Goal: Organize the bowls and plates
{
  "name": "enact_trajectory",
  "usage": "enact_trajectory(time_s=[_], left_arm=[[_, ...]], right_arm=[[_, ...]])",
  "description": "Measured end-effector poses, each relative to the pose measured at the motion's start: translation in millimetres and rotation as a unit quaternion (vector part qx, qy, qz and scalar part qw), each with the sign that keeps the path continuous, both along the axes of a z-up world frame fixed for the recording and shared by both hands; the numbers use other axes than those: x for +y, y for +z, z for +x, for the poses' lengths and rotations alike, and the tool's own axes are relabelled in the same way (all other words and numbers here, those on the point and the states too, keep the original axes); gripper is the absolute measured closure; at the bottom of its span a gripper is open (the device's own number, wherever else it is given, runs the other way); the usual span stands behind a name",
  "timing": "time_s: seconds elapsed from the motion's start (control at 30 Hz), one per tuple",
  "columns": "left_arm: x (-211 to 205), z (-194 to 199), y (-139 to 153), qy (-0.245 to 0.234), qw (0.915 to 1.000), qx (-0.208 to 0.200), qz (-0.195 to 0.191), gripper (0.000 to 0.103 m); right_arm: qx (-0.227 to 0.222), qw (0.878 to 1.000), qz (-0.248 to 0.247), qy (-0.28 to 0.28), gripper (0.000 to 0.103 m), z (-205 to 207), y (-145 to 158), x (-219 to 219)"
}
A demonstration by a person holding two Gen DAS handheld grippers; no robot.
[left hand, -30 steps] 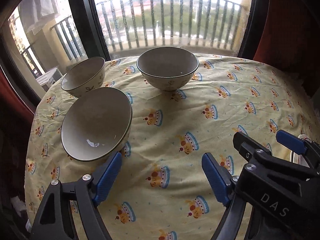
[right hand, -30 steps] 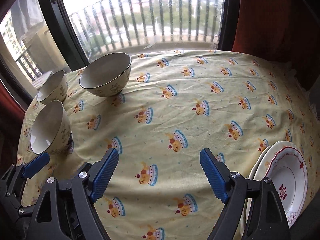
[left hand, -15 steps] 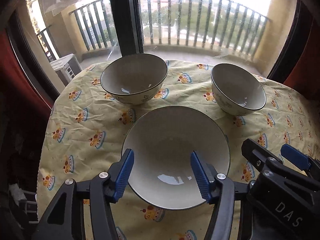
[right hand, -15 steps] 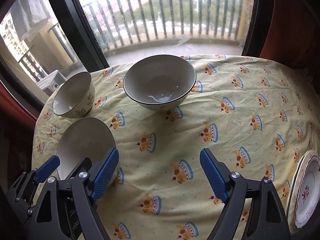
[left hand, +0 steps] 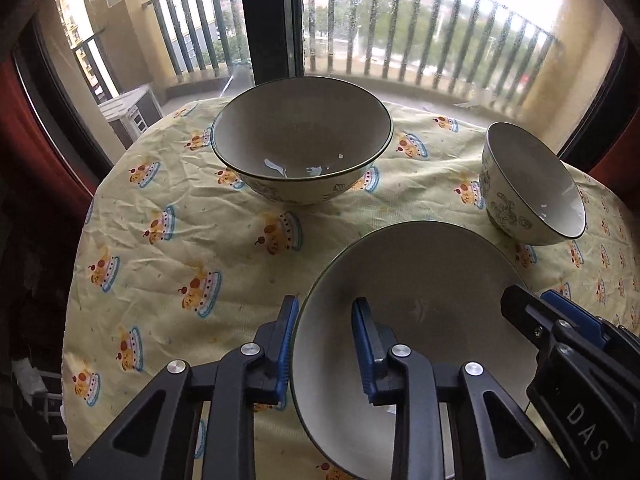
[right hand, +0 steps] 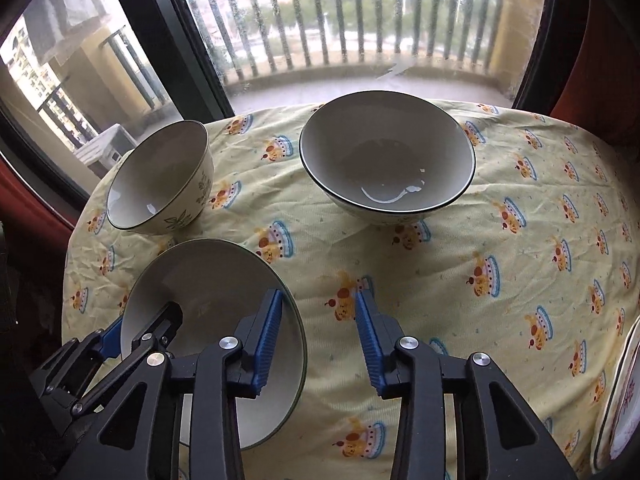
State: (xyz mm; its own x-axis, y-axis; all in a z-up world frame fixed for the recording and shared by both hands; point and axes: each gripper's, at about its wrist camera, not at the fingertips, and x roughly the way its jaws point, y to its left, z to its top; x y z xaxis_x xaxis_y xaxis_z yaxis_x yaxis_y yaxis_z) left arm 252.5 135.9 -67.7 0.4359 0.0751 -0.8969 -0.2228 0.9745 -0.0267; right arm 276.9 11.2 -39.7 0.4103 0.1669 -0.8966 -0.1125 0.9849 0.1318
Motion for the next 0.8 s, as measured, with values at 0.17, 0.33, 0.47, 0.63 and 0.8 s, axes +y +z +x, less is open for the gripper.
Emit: enact_trajectory(time_s=[0.17,0.33,0.47,0.63,0.8], left_arm=[[1.1,-1.7,-2.3,-0.001,1.0,0.004,0.002,0.08],[-0.4,-3.2,-0.8,-0.005,1.0,0.002,0.004,0.08],[-9.8,-7.9,-0.3,-0.014,0.9999,0.002,0.0,0.081],[-28.3,-16.1,3.7,-0.025,0.9997,-0.002,-0.006,0.081],[-54.9,-27.9,8.2,-0.035,0.9993,-0.006,-0.008,0.081]], right_arm=[[0.01,1.0,-0.003,0.017,0.085,0.5,-3.5,13.4],[0.011,1.0,-0.005,0.013,0.085,-1.0,-2.0,13.4],[0.008,1.0,-0.013,0.011,0.085,-7.8,0.8,7.7],[0.006,1.0,-0.024,0.004,0.085,-18.8,6.2,-8.8],[0.001,1.0,-0.026,-0.006,0.085,-31.5,12.2,-32.5]])
